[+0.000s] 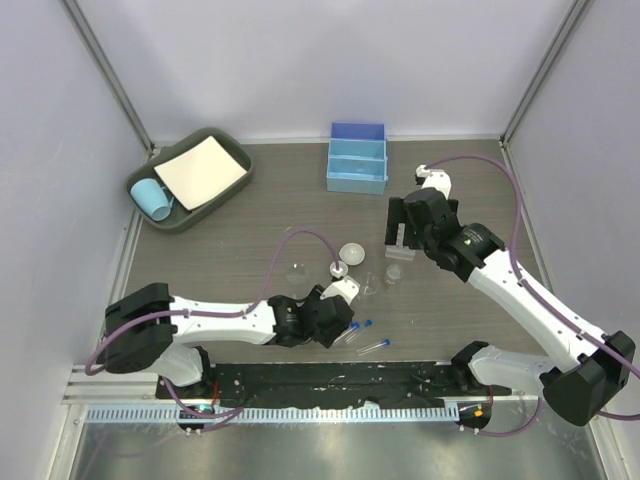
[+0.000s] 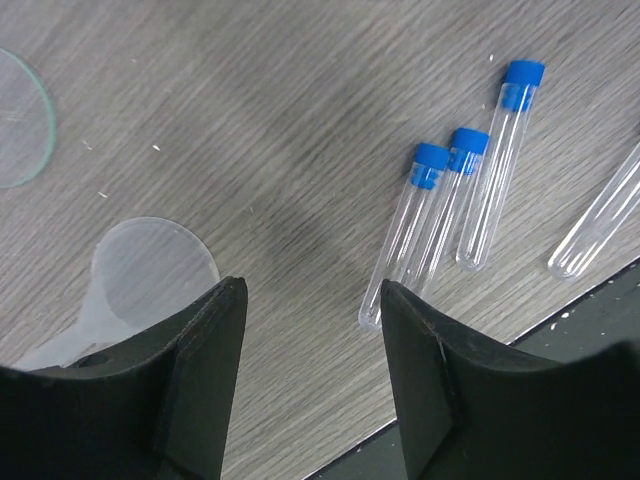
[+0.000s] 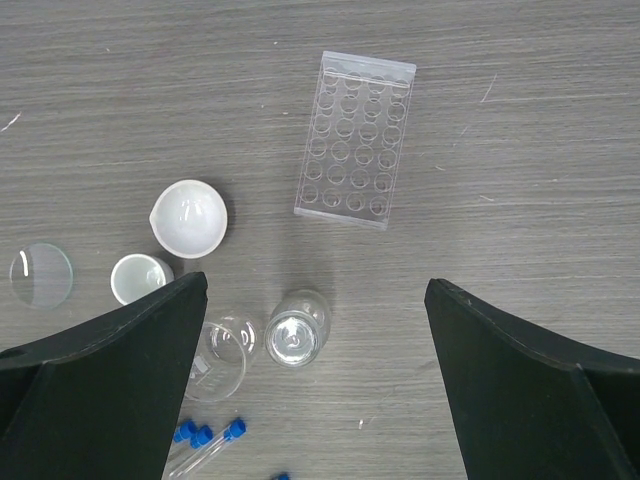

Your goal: Organize the chemistry lab equipment

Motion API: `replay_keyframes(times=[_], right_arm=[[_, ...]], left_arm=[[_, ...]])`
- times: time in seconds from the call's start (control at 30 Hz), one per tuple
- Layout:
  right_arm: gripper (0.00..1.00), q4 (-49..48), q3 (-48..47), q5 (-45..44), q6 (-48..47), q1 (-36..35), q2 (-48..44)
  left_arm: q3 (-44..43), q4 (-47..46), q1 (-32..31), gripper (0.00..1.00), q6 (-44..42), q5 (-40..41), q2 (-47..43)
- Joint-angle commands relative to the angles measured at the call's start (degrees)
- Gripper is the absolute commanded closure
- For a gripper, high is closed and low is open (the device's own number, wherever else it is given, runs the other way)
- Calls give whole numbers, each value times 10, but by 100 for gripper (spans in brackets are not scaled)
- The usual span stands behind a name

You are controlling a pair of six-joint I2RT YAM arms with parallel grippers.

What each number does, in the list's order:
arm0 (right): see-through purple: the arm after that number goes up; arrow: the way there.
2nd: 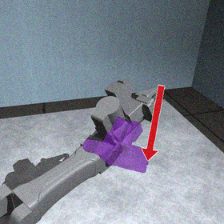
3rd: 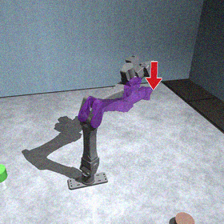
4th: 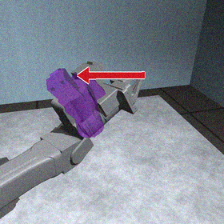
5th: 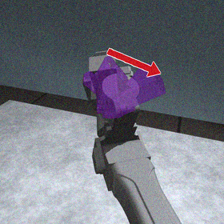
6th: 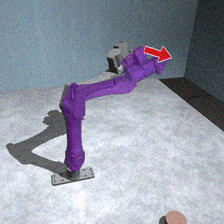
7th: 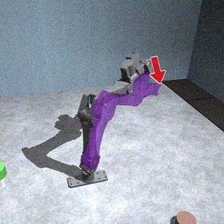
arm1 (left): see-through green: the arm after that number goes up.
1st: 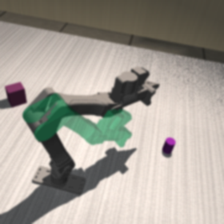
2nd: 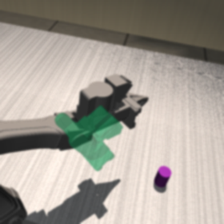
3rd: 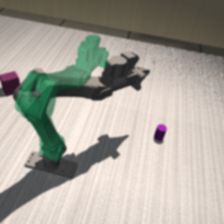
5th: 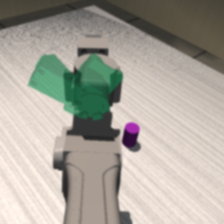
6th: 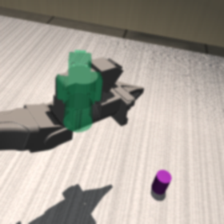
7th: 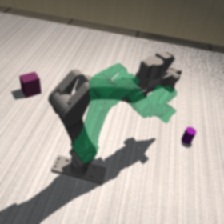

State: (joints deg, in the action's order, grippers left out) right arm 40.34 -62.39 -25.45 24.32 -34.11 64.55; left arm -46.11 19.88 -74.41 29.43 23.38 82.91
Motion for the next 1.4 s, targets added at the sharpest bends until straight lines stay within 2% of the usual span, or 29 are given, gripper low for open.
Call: replay_keyframes(times=[0.0, 0.83, 1.37], right_arm=[[4, -21, 1, 0, 2, -8, 0], [4, -31, 15, -7, 4, -24, 15], [4, -37, 22, -4, 4, -31, 22]], left_arm=[[-21, -27, -12, 41, 5, 17, 24], [4, -79, -25, 47, -2, -18, 40], [16, -98, -25, 49, -3, -4, 66]])
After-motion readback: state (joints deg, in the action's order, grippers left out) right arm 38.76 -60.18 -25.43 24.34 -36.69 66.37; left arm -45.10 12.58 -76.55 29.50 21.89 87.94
